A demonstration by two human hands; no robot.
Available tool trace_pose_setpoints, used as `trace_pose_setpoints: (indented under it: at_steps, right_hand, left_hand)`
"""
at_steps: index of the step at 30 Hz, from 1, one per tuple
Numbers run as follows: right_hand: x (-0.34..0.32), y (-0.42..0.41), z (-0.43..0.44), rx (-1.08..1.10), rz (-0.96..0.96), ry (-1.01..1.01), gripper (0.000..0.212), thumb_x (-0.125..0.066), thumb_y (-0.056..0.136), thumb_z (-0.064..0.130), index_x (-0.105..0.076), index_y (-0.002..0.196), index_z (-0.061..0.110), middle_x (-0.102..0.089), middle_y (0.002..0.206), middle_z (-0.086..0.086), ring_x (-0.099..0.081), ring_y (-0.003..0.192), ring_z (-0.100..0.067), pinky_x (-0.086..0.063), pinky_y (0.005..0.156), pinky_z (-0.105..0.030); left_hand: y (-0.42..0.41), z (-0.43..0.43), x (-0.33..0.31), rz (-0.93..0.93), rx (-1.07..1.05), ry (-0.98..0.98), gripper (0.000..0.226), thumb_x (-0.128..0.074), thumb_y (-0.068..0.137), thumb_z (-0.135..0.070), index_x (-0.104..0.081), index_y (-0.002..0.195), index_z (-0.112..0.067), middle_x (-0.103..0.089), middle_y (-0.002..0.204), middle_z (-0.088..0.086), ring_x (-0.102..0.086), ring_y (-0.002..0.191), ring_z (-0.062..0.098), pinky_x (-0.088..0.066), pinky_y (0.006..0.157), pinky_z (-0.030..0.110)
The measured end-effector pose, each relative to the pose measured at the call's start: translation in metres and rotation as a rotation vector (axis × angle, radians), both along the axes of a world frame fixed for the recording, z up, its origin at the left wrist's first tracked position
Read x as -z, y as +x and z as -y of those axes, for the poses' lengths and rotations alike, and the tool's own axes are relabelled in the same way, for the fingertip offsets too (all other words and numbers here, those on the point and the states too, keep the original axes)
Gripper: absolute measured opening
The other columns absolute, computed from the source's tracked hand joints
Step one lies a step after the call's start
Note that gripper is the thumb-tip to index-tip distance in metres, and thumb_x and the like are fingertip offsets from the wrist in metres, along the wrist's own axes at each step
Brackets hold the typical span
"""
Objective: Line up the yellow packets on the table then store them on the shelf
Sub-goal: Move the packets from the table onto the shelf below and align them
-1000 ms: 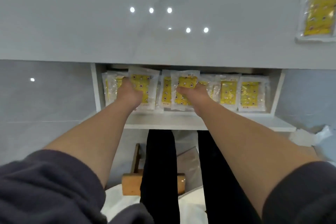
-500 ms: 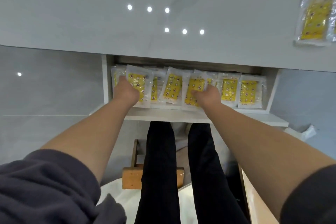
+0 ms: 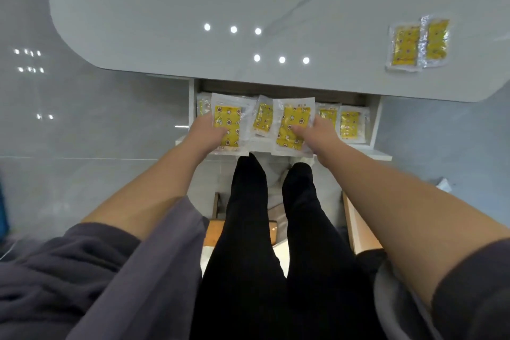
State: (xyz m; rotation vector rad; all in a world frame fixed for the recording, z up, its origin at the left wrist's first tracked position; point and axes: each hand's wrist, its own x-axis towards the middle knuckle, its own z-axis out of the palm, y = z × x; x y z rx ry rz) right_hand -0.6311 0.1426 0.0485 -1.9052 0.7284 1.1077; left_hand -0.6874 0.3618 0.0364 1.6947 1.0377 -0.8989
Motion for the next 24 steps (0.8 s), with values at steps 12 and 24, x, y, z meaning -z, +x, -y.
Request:
trace_pose_setpoints:
  at_steps: [12,24]
  right_hand:
    - [0.096,-0.018,0.020,-0.024,-0.084,-0.243,0.018,-0.048,0.096,0.006,-0.043,0.080,0.011,-0.045,0.082,-0.003,-0.044,0.080,-0.020,-0.039,0.071,-0.031]
    - [0.225,0.008,0.028,-0.241,-0.103,-0.519,0.005,-0.054,0.090,0.011,-0.052,0.084,0.010,-0.054,0.081,-0.006,-0.058,0.083,-0.028,-0.046,0.066,-0.029]
  left_hand:
    - [-0.022,-0.013,0.084,-0.127,-0.032,0.237,0.022,-0.048,0.095,-0.012,-0.056,0.115,-0.010,-0.061,0.115,0.010,-0.061,0.100,0.029,-0.052,0.080,0.038]
    - [0.017,-0.034,0.214,-0.213,0.335,0.524,0.044,-0.050,0.092,-0.003,-0.039,0.135,0.003,-0.051,0.132,0.022,-0.051,0.121,0.039,-0.044,0.095,0.043]
